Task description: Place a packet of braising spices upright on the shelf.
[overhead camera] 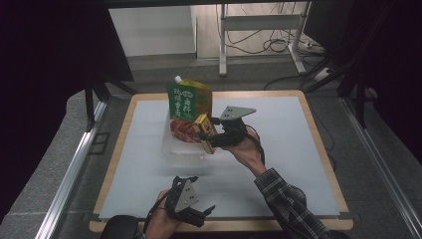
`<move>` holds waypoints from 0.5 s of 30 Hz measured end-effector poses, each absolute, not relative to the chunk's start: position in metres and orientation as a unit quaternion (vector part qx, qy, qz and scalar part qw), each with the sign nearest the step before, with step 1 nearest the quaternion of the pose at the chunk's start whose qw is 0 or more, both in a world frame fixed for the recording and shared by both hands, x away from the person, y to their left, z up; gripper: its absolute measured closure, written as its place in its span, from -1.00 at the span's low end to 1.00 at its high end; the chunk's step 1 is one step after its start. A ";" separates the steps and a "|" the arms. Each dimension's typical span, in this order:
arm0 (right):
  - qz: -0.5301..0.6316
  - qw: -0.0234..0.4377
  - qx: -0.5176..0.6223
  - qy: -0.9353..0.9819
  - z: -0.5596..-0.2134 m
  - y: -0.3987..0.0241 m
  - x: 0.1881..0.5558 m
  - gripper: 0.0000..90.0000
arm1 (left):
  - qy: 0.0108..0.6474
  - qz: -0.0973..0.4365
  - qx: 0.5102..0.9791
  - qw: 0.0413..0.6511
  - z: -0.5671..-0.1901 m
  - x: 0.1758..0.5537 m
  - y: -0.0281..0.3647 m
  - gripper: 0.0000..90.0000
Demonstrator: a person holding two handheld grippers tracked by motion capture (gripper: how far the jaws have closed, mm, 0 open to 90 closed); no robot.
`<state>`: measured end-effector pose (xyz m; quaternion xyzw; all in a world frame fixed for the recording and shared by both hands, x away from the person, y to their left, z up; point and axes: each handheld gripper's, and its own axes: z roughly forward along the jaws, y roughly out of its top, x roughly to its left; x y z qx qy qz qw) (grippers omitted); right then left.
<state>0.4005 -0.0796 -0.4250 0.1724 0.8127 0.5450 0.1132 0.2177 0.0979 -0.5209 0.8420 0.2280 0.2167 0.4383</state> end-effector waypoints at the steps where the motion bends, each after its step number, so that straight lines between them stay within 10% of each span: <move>1: 0.546 0.113 0.171 0.812 -0.426 -0.077 0.401 -0.30 | 0.228 0.216 0.842 0.439 -0.521 0.218 0.098 -0.97; 15: 0.556 0.102 0.162 0.809 -0.433 -0.044 0.405 -0.30 | 0.228 0.217 0.841 0.439 -0.521 0.217 0.098 -0.97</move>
